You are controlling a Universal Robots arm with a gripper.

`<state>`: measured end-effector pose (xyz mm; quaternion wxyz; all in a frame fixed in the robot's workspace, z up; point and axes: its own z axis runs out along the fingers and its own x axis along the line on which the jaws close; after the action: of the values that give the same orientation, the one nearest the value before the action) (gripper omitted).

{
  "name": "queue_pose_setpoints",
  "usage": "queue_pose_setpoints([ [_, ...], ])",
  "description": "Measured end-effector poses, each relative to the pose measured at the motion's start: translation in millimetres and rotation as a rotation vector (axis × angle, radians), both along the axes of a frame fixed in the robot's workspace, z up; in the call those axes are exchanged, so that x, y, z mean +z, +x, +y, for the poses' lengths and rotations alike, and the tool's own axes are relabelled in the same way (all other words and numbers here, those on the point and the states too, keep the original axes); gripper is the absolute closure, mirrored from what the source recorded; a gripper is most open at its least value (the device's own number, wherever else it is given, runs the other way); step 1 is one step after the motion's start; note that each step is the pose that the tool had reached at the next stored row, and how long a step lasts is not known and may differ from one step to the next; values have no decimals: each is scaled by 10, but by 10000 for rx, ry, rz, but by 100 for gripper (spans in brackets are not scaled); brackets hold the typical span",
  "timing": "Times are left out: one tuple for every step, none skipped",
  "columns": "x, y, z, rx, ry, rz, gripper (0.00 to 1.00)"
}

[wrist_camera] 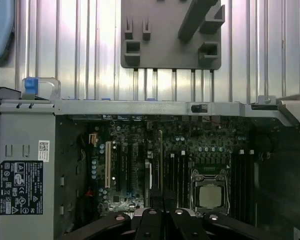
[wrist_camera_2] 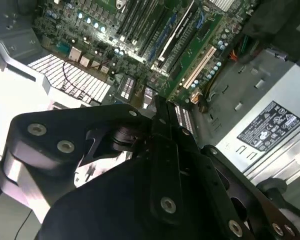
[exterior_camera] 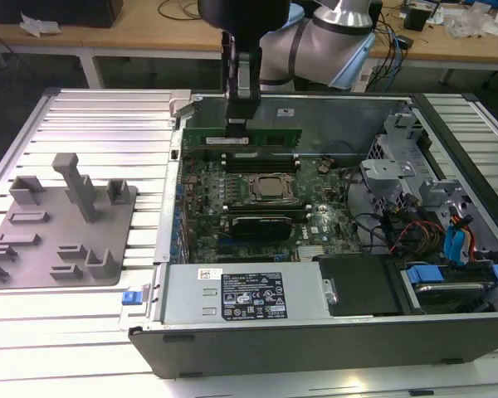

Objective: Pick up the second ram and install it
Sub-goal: 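Pick up the second ram and move it above second insertion slot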

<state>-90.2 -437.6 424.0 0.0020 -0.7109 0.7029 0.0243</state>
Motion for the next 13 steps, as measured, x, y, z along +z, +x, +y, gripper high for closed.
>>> queue_pose_setpoints([
  [-38, 26, 41, 43, 1, 8, 91],
  [-64, 43, 73, 72, 1, 12, 91],
  [-93, 64, 107, 98, 1, 15, 91],
  [-130, 93, 154, 129, 0, 19, 91],
  [-164, 117, 201, 163, 2, 20, 91],
  [-187, 140, 231, 188, 1, 22, 91],
  [-204, 156, 247, 203, 1, 23, 91],
  [-217, 168, 259, 213, 1, 23, 91],
  [-242, 190, 281, 232, 2, 25, 91],
  [-261, 214, 299, 246, 0, 28, 91],
  [-272, 235, 311, 254, 1, 29, 91],
  [-277, 248, 315, 257, 2, 28, 91],
  [-279, 257, 317, 260, 2, 29, 91],
])
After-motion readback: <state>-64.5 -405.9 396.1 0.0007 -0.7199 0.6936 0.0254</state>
